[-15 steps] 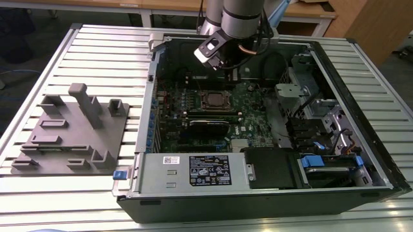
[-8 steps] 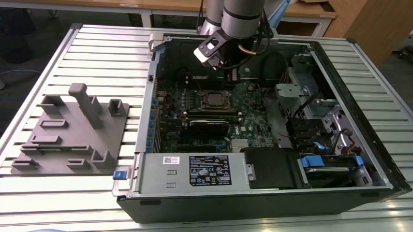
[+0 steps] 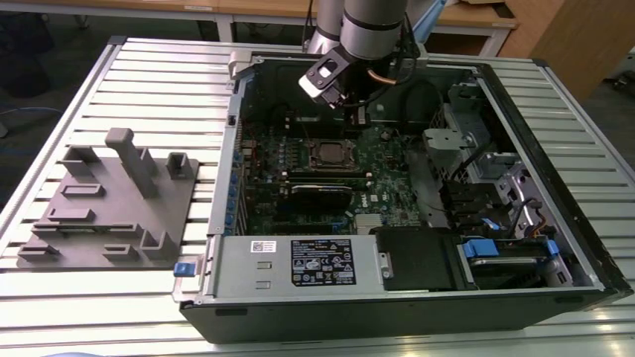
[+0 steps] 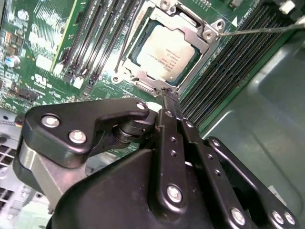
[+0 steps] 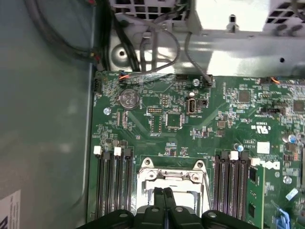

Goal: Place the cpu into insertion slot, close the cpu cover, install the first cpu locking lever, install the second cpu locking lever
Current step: 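Close the cpu cover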

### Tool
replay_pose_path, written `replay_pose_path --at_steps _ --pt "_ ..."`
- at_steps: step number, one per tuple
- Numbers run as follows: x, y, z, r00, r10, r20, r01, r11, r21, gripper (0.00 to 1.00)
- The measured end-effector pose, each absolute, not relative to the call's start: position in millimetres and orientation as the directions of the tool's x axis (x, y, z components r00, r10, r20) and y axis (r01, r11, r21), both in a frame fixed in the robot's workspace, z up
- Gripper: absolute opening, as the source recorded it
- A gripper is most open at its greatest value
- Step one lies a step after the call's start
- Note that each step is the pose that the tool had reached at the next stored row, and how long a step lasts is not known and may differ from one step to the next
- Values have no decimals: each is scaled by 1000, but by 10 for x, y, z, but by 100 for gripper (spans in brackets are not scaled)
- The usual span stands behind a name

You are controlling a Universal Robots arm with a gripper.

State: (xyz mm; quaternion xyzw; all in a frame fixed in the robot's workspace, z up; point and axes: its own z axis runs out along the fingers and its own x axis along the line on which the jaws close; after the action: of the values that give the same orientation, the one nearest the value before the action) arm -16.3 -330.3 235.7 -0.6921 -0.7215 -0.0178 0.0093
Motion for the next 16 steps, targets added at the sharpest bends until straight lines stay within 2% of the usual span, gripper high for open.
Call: replay_pose_path --at_steps 7,16 --pt "-163 -3303 2357 -144 989 38 990 144 13 11" --pt "-163 -3303 2357 -175 984 38 985 175 13 11"
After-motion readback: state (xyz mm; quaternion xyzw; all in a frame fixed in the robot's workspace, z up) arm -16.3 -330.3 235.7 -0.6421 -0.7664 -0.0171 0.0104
